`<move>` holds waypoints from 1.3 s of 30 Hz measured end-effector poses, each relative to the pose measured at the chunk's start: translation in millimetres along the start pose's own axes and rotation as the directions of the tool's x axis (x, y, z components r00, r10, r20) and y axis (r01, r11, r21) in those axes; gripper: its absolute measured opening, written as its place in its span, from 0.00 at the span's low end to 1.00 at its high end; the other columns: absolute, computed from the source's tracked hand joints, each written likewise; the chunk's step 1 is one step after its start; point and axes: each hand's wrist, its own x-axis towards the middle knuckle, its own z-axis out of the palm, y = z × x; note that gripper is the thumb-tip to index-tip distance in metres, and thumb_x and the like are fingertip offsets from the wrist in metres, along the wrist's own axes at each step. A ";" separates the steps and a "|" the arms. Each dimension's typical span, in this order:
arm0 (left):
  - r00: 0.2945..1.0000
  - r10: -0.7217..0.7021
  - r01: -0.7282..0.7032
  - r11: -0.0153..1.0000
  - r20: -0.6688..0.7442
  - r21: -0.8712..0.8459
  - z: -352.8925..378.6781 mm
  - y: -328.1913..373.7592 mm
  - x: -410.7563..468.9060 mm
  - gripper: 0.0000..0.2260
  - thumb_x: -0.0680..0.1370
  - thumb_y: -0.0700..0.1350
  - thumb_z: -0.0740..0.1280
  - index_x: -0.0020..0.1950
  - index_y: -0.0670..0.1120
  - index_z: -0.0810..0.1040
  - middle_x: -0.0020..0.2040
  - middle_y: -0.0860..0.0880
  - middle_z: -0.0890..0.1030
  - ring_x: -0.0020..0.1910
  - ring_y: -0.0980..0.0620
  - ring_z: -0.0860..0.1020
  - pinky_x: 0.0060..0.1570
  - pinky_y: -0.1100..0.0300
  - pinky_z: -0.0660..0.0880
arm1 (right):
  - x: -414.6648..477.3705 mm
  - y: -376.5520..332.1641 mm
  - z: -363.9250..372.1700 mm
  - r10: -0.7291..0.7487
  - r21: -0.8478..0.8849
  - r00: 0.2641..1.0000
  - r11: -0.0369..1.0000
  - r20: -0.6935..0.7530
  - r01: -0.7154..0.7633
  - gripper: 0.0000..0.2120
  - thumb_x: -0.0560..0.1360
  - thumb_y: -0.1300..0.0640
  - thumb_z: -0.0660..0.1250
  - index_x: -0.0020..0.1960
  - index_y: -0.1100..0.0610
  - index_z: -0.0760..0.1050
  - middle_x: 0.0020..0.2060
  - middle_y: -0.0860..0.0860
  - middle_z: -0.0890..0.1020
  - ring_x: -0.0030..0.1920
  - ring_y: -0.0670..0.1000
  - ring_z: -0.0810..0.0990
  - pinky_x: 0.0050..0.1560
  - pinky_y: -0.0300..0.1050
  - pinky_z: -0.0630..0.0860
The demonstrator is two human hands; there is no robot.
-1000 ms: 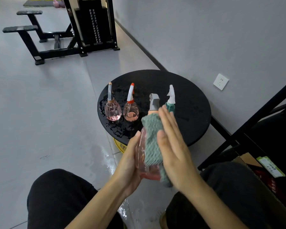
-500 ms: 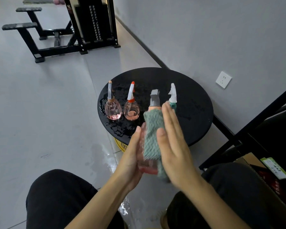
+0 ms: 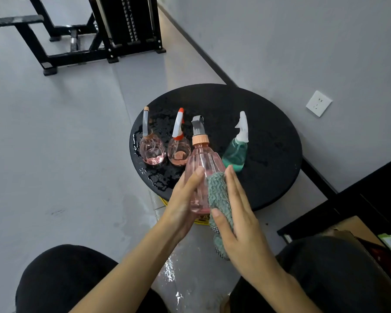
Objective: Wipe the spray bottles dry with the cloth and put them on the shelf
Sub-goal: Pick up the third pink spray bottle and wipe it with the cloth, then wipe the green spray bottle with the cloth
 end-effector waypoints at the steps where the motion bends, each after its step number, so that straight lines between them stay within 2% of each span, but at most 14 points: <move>1: 1.000 0.010 -0.009 1.000 -0.010 0.018 -2.3 -3.3 9.7 0.42 0.59 0.64 0.78 0.66 0.44 0.74 0.55 0.42 0.83 0.52 0.44 0.82 0.50 0.49 0.80 | 4.4 5.9 -1.7 0.018 0.004 1.000 1.000 0.010 -0.018 0.31 0.82 0.55 0.56 0.77 0.42 0.41 0.77 0.35 0.46 0.75 0.34 0.46 0.69 0.24 0.50; 3: 0.999 0.034 -0.032 0.999 -0.039 0.031 -8.1 -10.5 30.2 0.38 0.60 0.57 0.80 0.65 0.44 0.74 0.56 0.40 0.82 0.53 0.41 0.81 0.54 0.45 0.79 | 14.1 18.5 -5.9 0.056 0.009 0.998 0.998 0.021 -0.056 0.31 0.82 0.59 0.57 0.77 0.44 0.45 0.76 0.34 0.50 0.74 0.31 0.49 0.67 0.22 0.51; 5: 0.997 0.050 -0.047 0.998 -0.067 0.040 -14.3 -17.6 52.3 0.32 0.63 0.51 0.77 0.64 0.43 0.74 0.52 0.42 0.83 0.50 0.44 0.82 0.50 0.48 0.81 | 23.8 32.4 -9.8 0.081 0.006 0.996 0.997 0.029 -0.081 0.29 0.81 0.61 0.58 0.77 0.45 0.50 0.75 0.36 0.54 0.73 0.30 0.52 0.68 0.23 0.52; 8: 0.988 0.041 -0.024 0.993 -0.151 0.113 -26.3 -28.2 85.6 0.34 0.60 0.50 0.78 0.64 0.43 0.74 0.48 0.47 0.84 0.45 0.49 0.83 0.44 0.54 0.79 | 36.0 52.0 -14.2 0.089 -0.030 0.996 0.996 0.011 -0.088 0.26 0.81 0.60 0.57 0.75 0.44 0.54 0.74 0.37 0.59 0.72 0.31 0.56 0.68 0.24 0.54; 13: 0.985 0.036 0.009 0.966 -0.169 0.257 -50.1 -44.5 128.7 0.26 0.64 0.40 0.79 0.60 0.49 0.75 0.54 0.43 0.83 0.51 0.48 0.83 0.49 0.59 0.79 | 57.8 76.2 -25.2 0.141 -0.051 0.990 0.989 -0.028 -0.142 0.24 0.81 0.61 0.58 0.75 0.47 0.59 0.71 0.39 0.65 0.69 0.29 0.59 0.65 0.22 0.56; 16: 0.986 0.053 0.001 0.944 -0.155 0.329 -58.4 -50.2 149.3 0.27 0.66 0.36 0.78 0.62 0.48 0.74 0.54 0.46 0.83 0.52 0.51 0.82 0.49 0.65 0.78 | 68.8 89.8 -32.6 0.159 -0.071 0.987 0.985 -0.023 -0.160 0.23 0.81 0.60 0.58 0.75 0.50 0.61 0.68 0.37 0.67 0.66 0.26 0.61 0.62 0.20 0.58; 18: 0.990 0.075 -0.019 0.913 -0.123 0.407 -62.1 -52.4 163.1 0.30 0.65 0.36 0.79 0.62 0.48 0.73 0.54 0.48 0.82 0.53 0.52 0.82 0.51 0.65 0.78 | 73.5 98.2 -35.6 0.174 -0.091 0.985 0.980 -0.017 -0.174 0.22 0.81 0.60 0.58 0.75 0.51 0.62 0.67 0.36 0.67 0.64 0.23 0.61 0.60 0.19 0.58; 22: 0.993 0.098 -0.047 0.855 -0.073 0.517 -72.0 -57.5 191.9 0.37 0.60 0.43 0.81 0.66 0.47 0.70 0.60 0.44 0.79 0.59 0.49 0.79 0.61 0.54 0.75 | 76.6 114.1 -36.8 0.219 -0.094 0.975 0.971 -0.034 -0.221 0.22 0.82 0.57 0.57 0.75 0.50 0.62 0.69 0.41 0.69 0.67 0.32 0.66 0.62 0.21 0.60; 25: 0.994 0.101 -0.064 0.811 -0.033 0.582 -77.0 -60.0 207.9 0.39 0.58 0.47 0.81 0.66 0.48 0.68 0.61 0.44 0.78 0.61 0.49 0.78 0.65 0.49 0.73 | 77.0 122.0 -33.6 0.253 -0.078 0.966 0.964 -0.044 -0.256 0.21 0.81 0.57 0.57 0.74 0.49 0.63 0.68 0.41 0.71 0.66 0.33 0.67 0.62 0.22 0.62; 29: 0.995 0.095 -0.072 0.784 -0.004 0.616 -77.0 -61.4 220.7 0.37 0.60 0.43 0.79 0.65 0.50 0.67 0.59 0.45 0.78 0.59 0.48 0.78 0.65 0.47 0.73 | 77.0 127.0 -33.1 0.274 -0.052 0.961 0.960 -0.049 -0.276 0.21 0.82 0.57 0.57 0.73 0.49 0.64 0.67 0.41 0.72 0.65 0.30 0.67 0.61 0.22 0.63; 36: 0.996 0.073 -0.094 0.779 0.061 0.620 -77.7 -57.1 231.1 0.37 0.60 0.44 0.78 0.65 0.52 0.67 0.59 0.43 0.78 0.58 0.44 0.80 0.63 0.43 0.74 | 78.1 129.2 -31.3 0.277 -0.035 0.960 0.960 -0.051 -0.279 0.20 0.81 0.55 0.57 0.73 0.50 0.65 0.66 0.41 0.73 0.66 0.36 0.70 0.65 0.30 0.67; 39: 0.992 0.082 -0.125 0.760 0.097 0.638 -75.7 -55.6 227.2 0.36 0.60 0.44 0.76 0.66 0.50 0.68 0.56 0.47 0.80 0.57 0.47 0.81 0.62 0.49 0.76 | 78.7 129.3 -31.7 0.272 -0.028 0.961 0.961 -0.056 -0.274 0.20 0.81 0.55 0.57 0.73 0.50 0.65 0.66 0.41 0.74 0.66 0.37 0.71 0.66 0.34 0.68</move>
